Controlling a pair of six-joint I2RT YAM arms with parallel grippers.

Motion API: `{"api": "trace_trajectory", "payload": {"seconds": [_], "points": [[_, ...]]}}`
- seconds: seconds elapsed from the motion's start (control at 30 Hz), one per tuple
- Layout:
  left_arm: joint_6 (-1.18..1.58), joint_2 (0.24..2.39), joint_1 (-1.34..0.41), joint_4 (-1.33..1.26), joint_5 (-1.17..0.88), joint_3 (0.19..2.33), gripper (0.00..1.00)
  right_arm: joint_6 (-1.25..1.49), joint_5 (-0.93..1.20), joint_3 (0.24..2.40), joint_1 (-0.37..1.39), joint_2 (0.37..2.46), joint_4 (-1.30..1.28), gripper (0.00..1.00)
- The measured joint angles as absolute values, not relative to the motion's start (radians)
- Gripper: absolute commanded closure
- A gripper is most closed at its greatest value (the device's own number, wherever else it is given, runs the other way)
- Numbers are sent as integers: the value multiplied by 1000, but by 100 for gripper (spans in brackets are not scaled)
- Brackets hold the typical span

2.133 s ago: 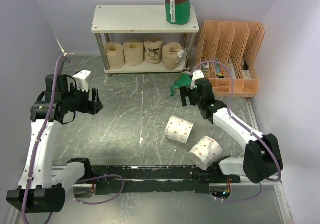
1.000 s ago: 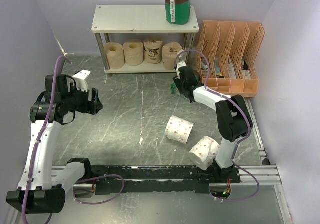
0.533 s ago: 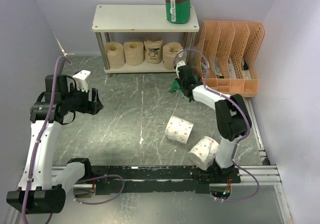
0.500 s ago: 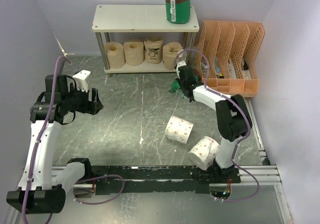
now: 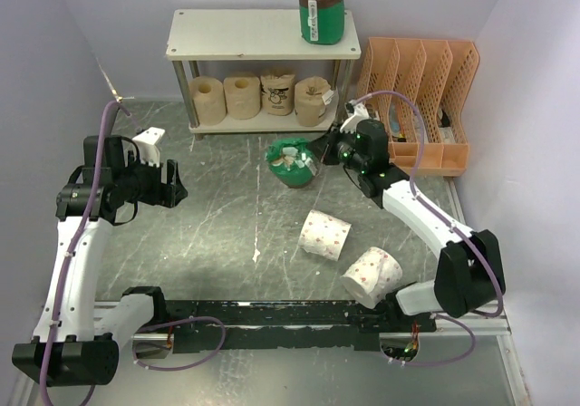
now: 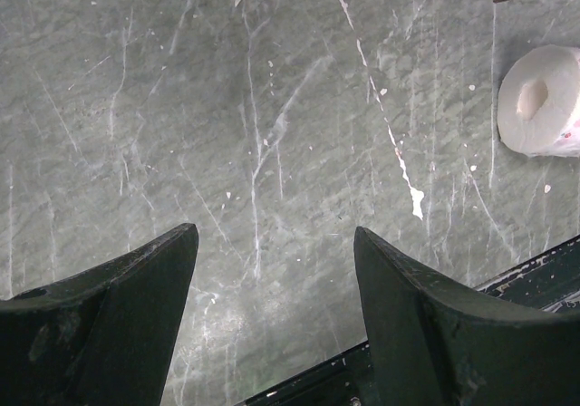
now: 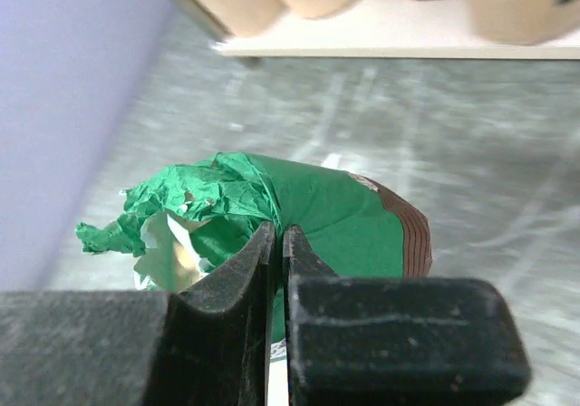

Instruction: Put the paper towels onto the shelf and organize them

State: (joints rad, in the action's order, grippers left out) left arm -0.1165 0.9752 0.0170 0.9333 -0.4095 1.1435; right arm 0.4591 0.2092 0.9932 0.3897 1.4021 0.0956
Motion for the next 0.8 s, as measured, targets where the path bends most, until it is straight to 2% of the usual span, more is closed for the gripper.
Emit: {"api": "trace_trajectory", "payload": {"seconds": [0.2,0.5,0.8], "points": [[-116,974,17,931,-407,1137,19,751,339,1015,392,1387,229,100],[-116,966,17,931,-405,1136,19,918,415,1116,390,1505,348,100],[-117,953,17,931,-404,1136,20,1052,462,968,426,1704,497,100]]}}
